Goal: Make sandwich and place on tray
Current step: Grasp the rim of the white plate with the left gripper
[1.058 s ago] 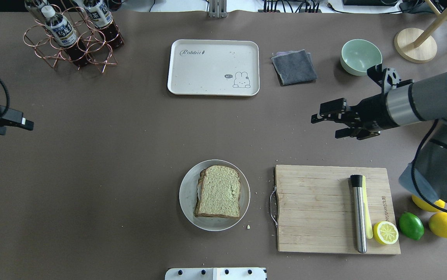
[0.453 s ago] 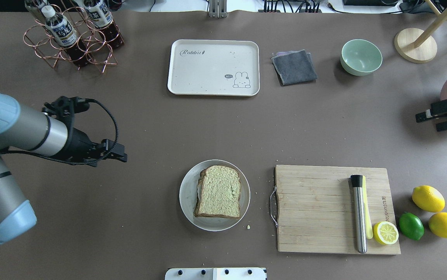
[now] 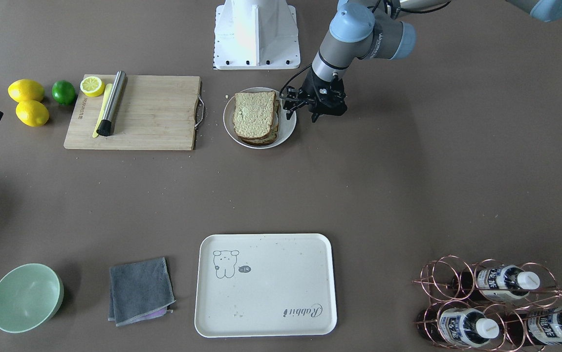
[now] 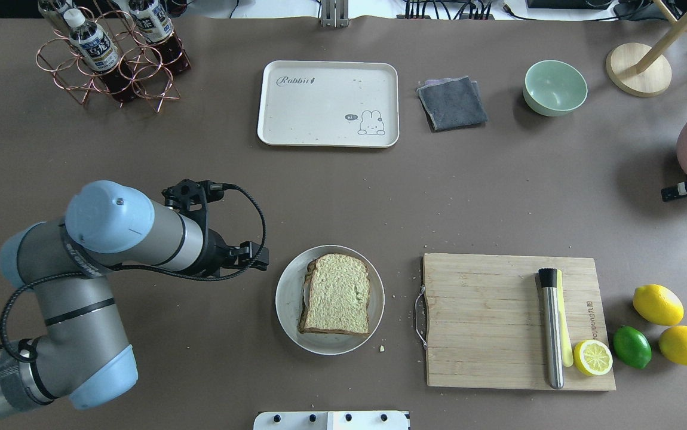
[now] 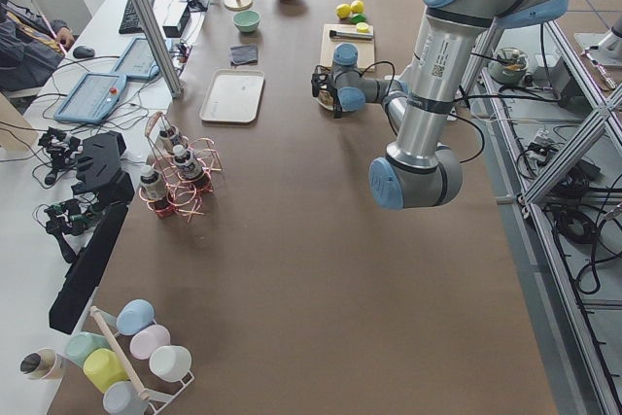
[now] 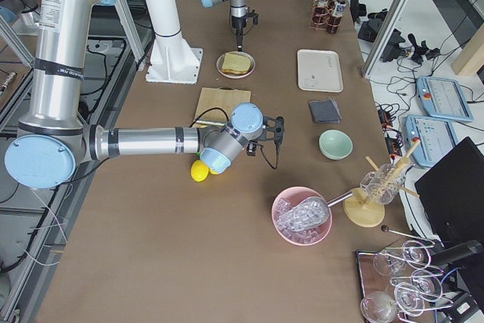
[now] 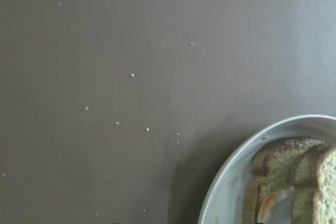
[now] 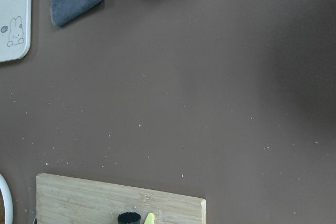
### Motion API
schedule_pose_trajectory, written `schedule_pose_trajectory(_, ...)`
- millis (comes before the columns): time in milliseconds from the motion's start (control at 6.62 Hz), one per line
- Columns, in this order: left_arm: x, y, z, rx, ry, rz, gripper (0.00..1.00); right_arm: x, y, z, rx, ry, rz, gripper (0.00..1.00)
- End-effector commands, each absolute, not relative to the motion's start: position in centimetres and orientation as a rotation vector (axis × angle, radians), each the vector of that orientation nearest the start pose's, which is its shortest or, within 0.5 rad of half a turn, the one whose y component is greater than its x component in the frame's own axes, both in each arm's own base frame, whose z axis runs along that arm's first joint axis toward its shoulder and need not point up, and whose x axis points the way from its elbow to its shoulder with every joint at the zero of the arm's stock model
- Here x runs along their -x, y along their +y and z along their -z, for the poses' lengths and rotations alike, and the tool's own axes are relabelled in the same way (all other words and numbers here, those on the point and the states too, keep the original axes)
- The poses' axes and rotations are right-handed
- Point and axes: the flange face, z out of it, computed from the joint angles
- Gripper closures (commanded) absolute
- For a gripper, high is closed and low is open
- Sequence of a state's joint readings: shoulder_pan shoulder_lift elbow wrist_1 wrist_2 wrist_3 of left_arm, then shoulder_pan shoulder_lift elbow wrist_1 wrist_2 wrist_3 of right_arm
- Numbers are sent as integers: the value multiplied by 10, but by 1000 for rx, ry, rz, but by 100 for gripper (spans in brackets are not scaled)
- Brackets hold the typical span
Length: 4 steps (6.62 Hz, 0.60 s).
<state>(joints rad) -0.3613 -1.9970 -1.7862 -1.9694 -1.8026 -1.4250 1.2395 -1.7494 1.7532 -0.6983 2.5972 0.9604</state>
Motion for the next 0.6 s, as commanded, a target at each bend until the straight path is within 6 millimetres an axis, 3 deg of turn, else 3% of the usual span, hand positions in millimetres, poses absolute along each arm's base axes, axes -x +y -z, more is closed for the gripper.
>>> schedule_pose_trajectory(0, -559, -308, -276, -28, 1058, 100, 50, 91, -412, -534, -60, -1234, -96, 0)
schedule_pose_trajectory(151, -563, -305, -278, -24, 1053, 97, 56, 91, -412, -536, -58, -1233, -97, 0)
schedule_pose_trajectory(453, -563, -304, -279, -21, 1052, 96, 85, 91, -412, -535, -55, -1235, -97, 0)
